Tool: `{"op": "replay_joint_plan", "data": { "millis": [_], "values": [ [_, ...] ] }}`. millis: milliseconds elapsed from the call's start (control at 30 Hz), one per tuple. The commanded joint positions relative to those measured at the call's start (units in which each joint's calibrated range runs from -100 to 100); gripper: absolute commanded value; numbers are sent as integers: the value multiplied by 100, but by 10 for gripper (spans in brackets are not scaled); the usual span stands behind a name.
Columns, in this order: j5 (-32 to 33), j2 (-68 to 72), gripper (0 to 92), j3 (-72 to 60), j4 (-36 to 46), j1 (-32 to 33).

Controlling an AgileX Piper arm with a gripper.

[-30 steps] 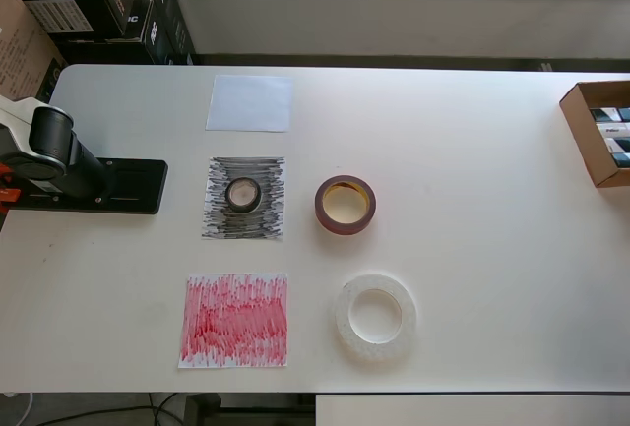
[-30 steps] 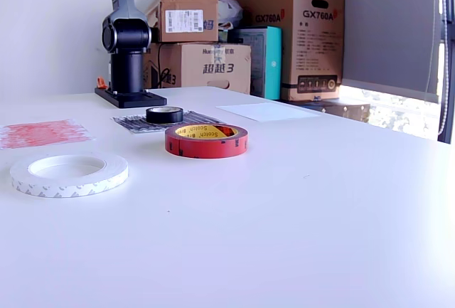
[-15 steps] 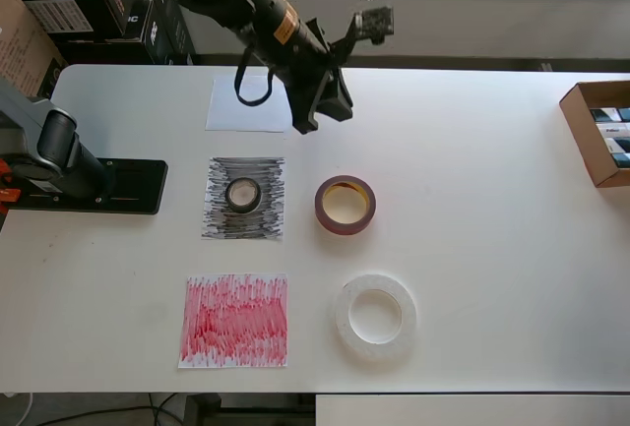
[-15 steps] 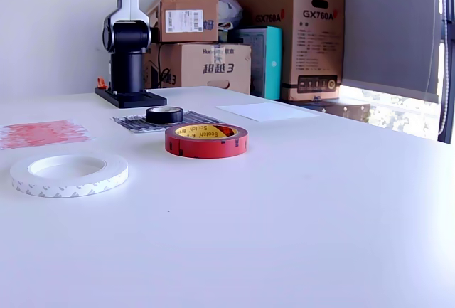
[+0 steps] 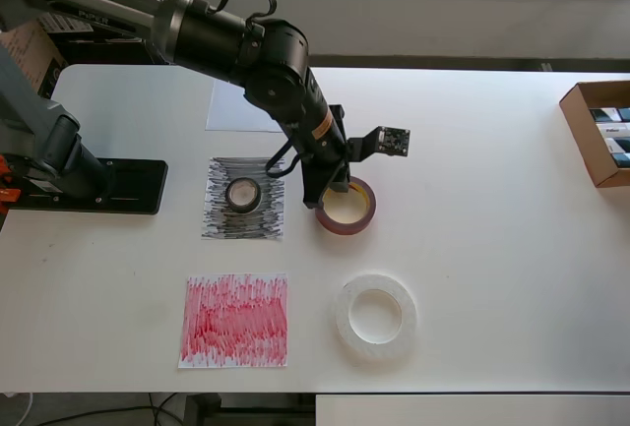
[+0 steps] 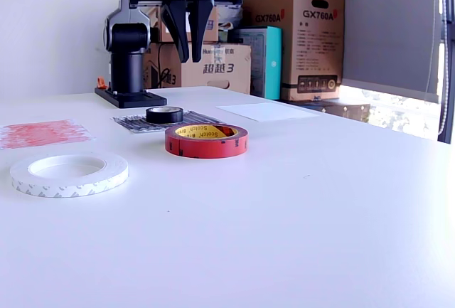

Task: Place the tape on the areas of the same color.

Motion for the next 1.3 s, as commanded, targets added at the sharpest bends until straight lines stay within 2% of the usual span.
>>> {"op": "replay_joint_plan", "data": {
  "millis": [0,167,400,533,733,967,1267],
  "values": [
    [-68,294,161,18,-61,-138],
    [-101,453,174,9,-103,-296],
    [-363,462,376,18,-112,-335],
    [-674,509,432,27,-112,-335],
    [-1173,874,463,9,-137,-398],
    [-1190,1173,465,-46,-748,-501],
    [-1042,1192,465,-64,-816,-454]
  ]
}}
